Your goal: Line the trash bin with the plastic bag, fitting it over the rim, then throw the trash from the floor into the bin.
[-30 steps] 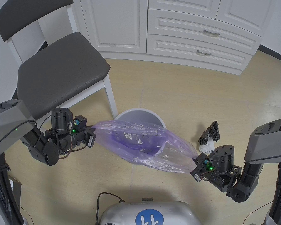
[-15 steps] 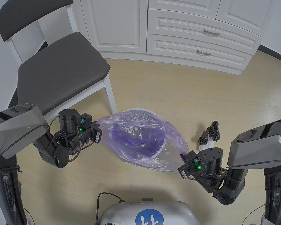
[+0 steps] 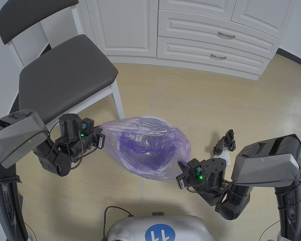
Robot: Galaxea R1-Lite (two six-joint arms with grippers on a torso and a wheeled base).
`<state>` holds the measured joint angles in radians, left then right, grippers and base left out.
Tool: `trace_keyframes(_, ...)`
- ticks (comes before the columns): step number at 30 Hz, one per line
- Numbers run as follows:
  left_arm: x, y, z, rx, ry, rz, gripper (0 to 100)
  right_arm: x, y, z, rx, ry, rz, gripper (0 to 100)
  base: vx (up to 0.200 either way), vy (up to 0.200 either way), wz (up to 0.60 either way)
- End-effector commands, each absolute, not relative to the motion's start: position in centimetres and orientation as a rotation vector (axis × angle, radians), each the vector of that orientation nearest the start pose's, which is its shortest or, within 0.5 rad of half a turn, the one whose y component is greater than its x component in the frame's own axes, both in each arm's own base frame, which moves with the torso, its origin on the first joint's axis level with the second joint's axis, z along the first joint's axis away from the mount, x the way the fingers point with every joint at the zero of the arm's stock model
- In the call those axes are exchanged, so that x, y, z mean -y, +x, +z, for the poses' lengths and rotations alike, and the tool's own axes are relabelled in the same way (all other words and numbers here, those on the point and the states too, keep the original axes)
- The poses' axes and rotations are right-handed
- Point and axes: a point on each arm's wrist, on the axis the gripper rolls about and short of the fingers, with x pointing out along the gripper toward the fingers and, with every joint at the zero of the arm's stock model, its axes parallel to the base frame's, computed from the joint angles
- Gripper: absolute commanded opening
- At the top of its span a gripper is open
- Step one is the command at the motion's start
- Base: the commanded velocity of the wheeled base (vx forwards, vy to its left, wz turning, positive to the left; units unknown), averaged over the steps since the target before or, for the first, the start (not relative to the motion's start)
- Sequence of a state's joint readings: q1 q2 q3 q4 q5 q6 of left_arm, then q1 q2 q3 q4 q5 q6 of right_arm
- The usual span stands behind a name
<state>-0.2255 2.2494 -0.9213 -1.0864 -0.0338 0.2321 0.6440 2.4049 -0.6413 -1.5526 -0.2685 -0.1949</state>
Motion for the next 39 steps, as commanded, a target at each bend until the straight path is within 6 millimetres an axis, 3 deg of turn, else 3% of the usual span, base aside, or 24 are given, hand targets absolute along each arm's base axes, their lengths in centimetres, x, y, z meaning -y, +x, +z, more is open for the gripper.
trace_keyframes(1,8.6,38.5,6.9,-0.197,0.251,-0.282,0,-22.9,29.6,1.3,-0.071,-0.2,0.412,0,0.0,0.0,0.0)
trace_keyframes(6,8.9,38.1,6.6,-0.212,0.26,-0.292,0,-23.3,29.7,2.3,-0.04,-0.15,0.414,0,0.0,0.0,0.0)
trace_keyframes(10,9.1,38.3,6.0,-0.227,0.262,-0.297,0,-23.0,30.1,1.6,-0.057,-0.163,0.397,0,0.0,0.0,0.0)
trace_keyframes(15,9.7,38.9,4.8,-0.242,0.264,-0.304,0,-22.5,32.5,0.4,-0.048,-0.148,0.344,0,0.0,0.0,0.0)
trace_keyframes(23,10.0,39.8,3.7,-0.249,0.261,-0.305,0,-20.8,33.7,0.4,-0.045,-0.156,0.277,0,0.0,0.0,0.0)
trace_keyframes(34,10.1,40.8,2.1,-0.269,0.262,-0.291,0,-19.9,33.9,-1.4,-0.094,-0.209,0.248,0,0.0,0.0,0.0)
trace_keyframes(39,9.9,41.3,1.9,-0.266,0.264,-0.269,0,-19.6,33.7,-1.4,-0.102,-0.223,0.247,0,0.0,0.0,0.0)
